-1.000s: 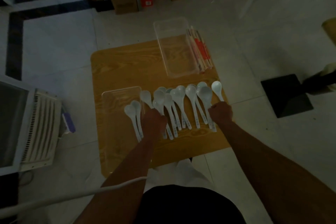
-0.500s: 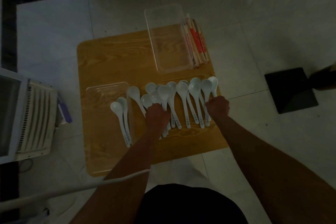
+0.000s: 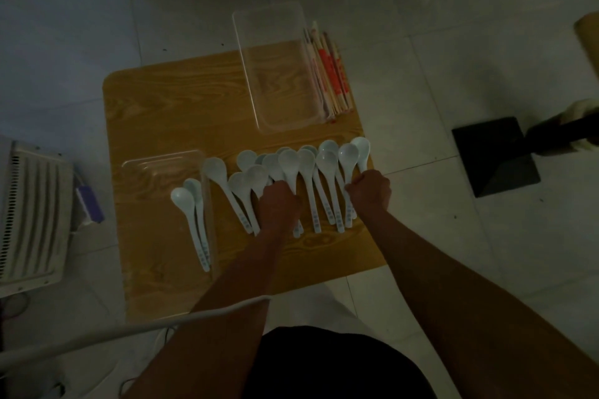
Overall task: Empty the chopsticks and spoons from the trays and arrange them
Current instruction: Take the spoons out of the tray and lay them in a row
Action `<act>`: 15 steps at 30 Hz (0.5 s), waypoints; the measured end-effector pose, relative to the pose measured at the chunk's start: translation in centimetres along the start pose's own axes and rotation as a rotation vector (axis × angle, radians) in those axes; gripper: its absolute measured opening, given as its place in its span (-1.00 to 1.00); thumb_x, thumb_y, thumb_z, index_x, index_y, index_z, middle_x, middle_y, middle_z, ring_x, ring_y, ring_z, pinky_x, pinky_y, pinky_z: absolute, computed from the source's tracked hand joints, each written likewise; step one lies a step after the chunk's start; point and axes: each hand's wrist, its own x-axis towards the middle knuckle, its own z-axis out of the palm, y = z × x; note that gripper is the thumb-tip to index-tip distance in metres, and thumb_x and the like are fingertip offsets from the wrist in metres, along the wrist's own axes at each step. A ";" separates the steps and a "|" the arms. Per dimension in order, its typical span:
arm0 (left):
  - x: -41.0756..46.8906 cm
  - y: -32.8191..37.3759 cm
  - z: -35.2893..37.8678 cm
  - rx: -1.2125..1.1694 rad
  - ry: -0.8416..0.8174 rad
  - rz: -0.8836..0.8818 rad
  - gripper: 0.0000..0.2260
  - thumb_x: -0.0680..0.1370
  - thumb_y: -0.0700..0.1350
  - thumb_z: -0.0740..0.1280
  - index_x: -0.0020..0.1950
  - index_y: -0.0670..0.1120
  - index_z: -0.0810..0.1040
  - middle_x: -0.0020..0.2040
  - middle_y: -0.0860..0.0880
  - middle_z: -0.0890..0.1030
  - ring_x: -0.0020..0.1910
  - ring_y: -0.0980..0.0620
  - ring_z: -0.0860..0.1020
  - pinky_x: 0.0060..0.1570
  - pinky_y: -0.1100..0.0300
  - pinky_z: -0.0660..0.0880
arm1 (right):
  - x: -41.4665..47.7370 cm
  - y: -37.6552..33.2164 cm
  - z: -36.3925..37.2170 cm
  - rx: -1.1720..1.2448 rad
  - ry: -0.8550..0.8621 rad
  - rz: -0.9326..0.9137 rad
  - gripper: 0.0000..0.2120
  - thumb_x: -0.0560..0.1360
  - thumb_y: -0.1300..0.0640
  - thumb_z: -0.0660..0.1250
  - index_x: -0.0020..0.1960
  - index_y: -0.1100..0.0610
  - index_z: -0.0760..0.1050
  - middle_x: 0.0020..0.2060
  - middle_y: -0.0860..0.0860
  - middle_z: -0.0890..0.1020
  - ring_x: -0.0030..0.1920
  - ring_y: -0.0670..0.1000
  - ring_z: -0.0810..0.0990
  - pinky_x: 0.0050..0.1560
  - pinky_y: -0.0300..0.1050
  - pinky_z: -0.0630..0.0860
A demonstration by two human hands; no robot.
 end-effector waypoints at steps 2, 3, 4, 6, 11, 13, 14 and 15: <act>0.1 0.3 0.1 0.008 -0.008 -0.003 -0.84 0.49 -0.21 0.30 -0.30 -0.11 0.45 -0.40 0.02 0.46 -0.38 0.04 0.53 -0.50 0.28 0.30 | -0.1 -0.1 0.1 0.002 0.006 -0.006 -0.79 0.46 0.10 0.45 0.02 0.21 0.62 -0.07 0.12 0.69 -0.04 0.11 0.68 -0.09 -0.11 0.53; 0.1 0.3 0.1 0.013 -0.009 -0.002 -0.84 0.49 -0.22 0.30 -0.30 -0.12 0.46 -0.39 0.02 0.47 -0.35 0.02 0.55 -0.48 0.28 0.32 | -0.1 -0.1 0.2 0.000 0.008 -0.010 -0.80 0.46 0.11 0.44 0.01 0.20 0.62 -0.08 0.11 0.69 -0.04 0.11 0.68 -0.10 -0.12 0.52; 0.1 0.3 0.2 0.015 -0.007 0.002 -0.85 0.48 -0.23 0.30 -0.30 -0.12 0.46 -0.40 0.02 0.46 -0.35 0.02 0.56 -0.49 0.28 0.31 | -0.1 -0.2 0.2 0.000 0.011 -0.011 -0.82 0.46 0.12 0.44 0.00 0.20 0.63 -0.08 0.11 0.69 -0.04 0.11 0.67 -0.12 -0.13 0.50; 0.1 0.3 0.2 0.019 0.003 0.010 -0.84 0.49 -0.25 0.29 -0.29 -0.12 0.45 -0.43 0.04 0.43 -0.44 0.10 0.49 -0.56 0.32 0.24 | -0.2 -0.2 0.3 0.008 0.016 -0.004 -0.83 0.46 0.14 0.44 0.00 0.20 0.62 -0.08 0.10 0.68 -0.04 0.10 0.67 -0.14 -0.15 0.47; 0.0 0.1 0.0 0.041 0.013 0.030 -0.91 0.51 -0.23 0.27 -0.19 -0.17 0.52 -0.36 0.00 0.49 -0.38 0.04 0.53 -0.54 0.28 0.29 | -0.6 -0.4 0.3 0.018 0.032 -0.010 -0.86 0.46 0.17 0.44 -0.01 0.20 0.61 -0.08 0.11 0.68 -0.03 0.11 0.66 -0.13 -0.14 0.47; 0.2 -0.3 -0.1 0.060 -0.005 0.068 -0.90 0.53 -0.22 0.27 -0.12 -0.22 0.55 -0.27 -0.06 0.56 -0.29 0.01 0.56 -0.42 0.21 0.44 | -0.7 -0.5 0.2 0.009 0.041 -0.012 -0.85 0.46 0.16 0.43 -0.01 0.20 0.61 -0.08 0.11 0.68 -0.03 0.11 0.66 -0.12 -0.14 0.48; 0.2 -0.5 -0.1 0.054 -0.012 0.089 -0.89 0.54 -0.22 0.26 -0.12 -0.22 0.55 -0.23 -0.09 0.59 -0.28 0.01 0.58 -0.36 0.18 0.49 | -0.7 -0.6 0.2 -0.002 0.045 -0.017 -0.85 0.47 0.16 0.43 -0.01 0.20 0.61 -0.09 0.10 0.68 -0.04 0.10 0.67 -0.11 -0.14 0.49; 0.1 -0.6 -0.3 0.029 -0.017 0.096 -0.88 0.54 -0.22 0.25 -0.16 -0.19 0.54 -0.24 -0.09 0.60 -0.30 0.03 0.57 -0.36 0.20 0.49 | -0.8 -0.7 0.2 -0.011 0.049 -0.023 -0.86 0.47 0.15 0.42 -0.01 0.20 0.62 -0.10 0.10 0.68 -0.05 0.10 0.67 -0.12 -0.14 0.49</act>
